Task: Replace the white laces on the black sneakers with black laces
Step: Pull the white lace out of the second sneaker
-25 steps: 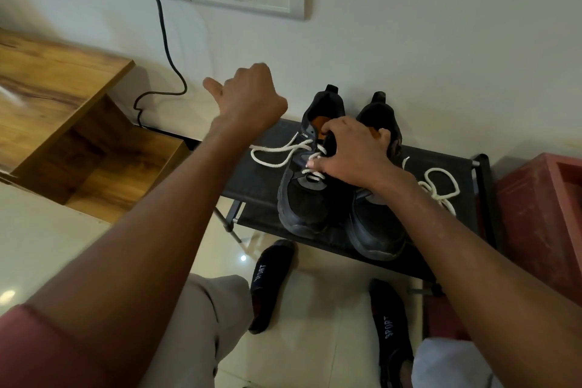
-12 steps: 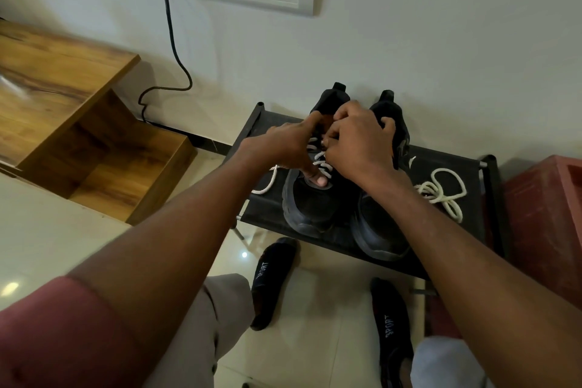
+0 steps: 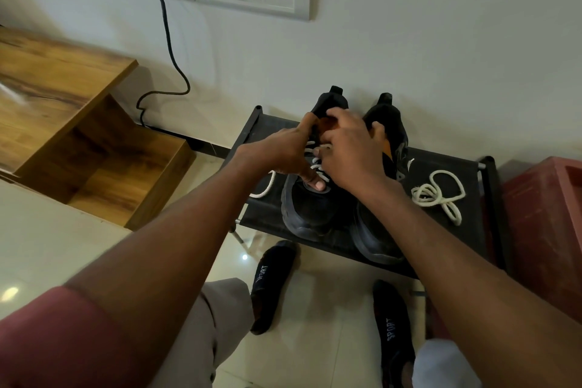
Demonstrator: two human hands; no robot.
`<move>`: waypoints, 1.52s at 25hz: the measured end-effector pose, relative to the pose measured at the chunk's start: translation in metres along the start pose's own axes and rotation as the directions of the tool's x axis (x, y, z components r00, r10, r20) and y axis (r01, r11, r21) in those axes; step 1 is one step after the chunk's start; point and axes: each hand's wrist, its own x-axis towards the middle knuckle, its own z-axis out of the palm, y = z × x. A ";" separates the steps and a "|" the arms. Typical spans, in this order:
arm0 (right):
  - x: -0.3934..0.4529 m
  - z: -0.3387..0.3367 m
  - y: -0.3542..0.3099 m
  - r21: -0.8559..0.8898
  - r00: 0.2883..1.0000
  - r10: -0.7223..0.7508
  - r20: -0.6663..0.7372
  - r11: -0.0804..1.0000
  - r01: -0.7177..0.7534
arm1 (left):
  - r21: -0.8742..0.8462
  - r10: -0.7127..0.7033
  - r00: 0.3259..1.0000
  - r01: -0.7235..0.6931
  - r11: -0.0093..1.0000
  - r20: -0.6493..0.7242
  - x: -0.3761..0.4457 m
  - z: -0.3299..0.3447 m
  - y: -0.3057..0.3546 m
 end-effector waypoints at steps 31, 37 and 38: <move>0.007 -0.012 0.005 0.049 0.995 0.060 0.073 0.997 -0.064 | 0.076 -0.049 0.999 0.050 0.996 -0.010 -0.002 -0.002 0.002; 0.008 -0.010 0.002 0.071 0.997 0.080 0.015 0.994 -0.081 | 0.120 -0.063 0.998 0.064 0.991 -0.016 -0.002 -0.001 0.004; 0.007 -0.012 0.001 0.142 0.991 0.119 -0.062 0.984 -0.110 | 0.119 -0.068 0.997 0.070 0.990 -0.022 -0.002 -0.001 0.004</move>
